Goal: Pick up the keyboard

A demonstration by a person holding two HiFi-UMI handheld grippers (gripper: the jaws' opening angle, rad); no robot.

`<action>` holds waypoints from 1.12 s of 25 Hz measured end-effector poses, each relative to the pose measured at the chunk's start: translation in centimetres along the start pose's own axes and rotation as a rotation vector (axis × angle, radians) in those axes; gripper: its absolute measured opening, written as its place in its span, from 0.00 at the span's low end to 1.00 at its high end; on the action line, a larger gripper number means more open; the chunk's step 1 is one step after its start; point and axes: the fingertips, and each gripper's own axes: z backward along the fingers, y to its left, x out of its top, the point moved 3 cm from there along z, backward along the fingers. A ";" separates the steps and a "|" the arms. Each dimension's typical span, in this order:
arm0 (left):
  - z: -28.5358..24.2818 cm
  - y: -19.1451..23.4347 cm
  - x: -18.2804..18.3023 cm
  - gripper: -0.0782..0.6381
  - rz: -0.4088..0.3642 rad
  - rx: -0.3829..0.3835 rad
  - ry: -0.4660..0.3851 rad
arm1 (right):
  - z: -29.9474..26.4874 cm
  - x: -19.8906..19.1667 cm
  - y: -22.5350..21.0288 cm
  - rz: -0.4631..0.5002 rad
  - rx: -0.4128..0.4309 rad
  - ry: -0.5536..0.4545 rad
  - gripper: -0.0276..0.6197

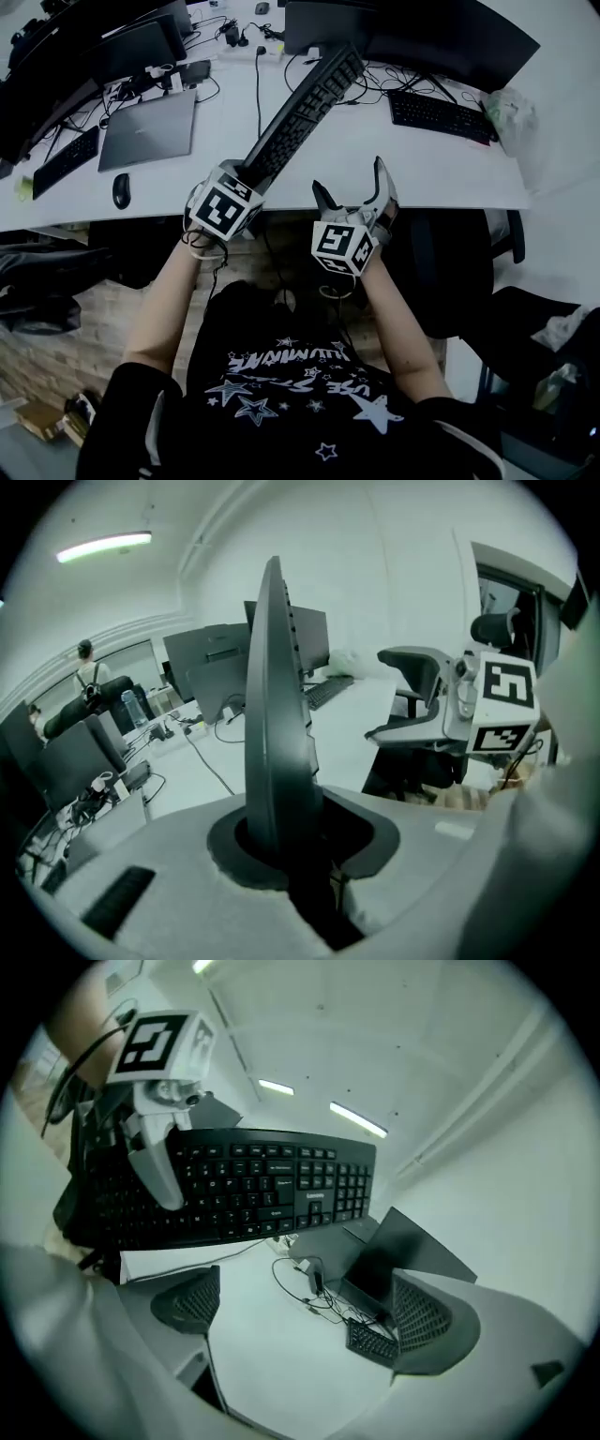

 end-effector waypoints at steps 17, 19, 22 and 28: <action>8.7 -5.2 -5.9 0.23 0.226 0.040 -0.181 | 5.3 0.5 1.7 -0.410 0.084 0.043 0.27; 10.3 -6.1 -7.5 0.23 0.241 0.048 -0.183 | 6.9 0.4 2.6 -0.455 0.103 0.047 0.23; 12.7 -7.7 -10.1 0.23 0.264 0.064 -0.181 | 9.6 0.5 3.9 -0.499 0.114 0.054 0.15; 17.4 -10.9 -14.6 0.23 0.321 0.082 -0.186 | 15.3 1.4 5.9 -0.475 0.112 0.060 0.05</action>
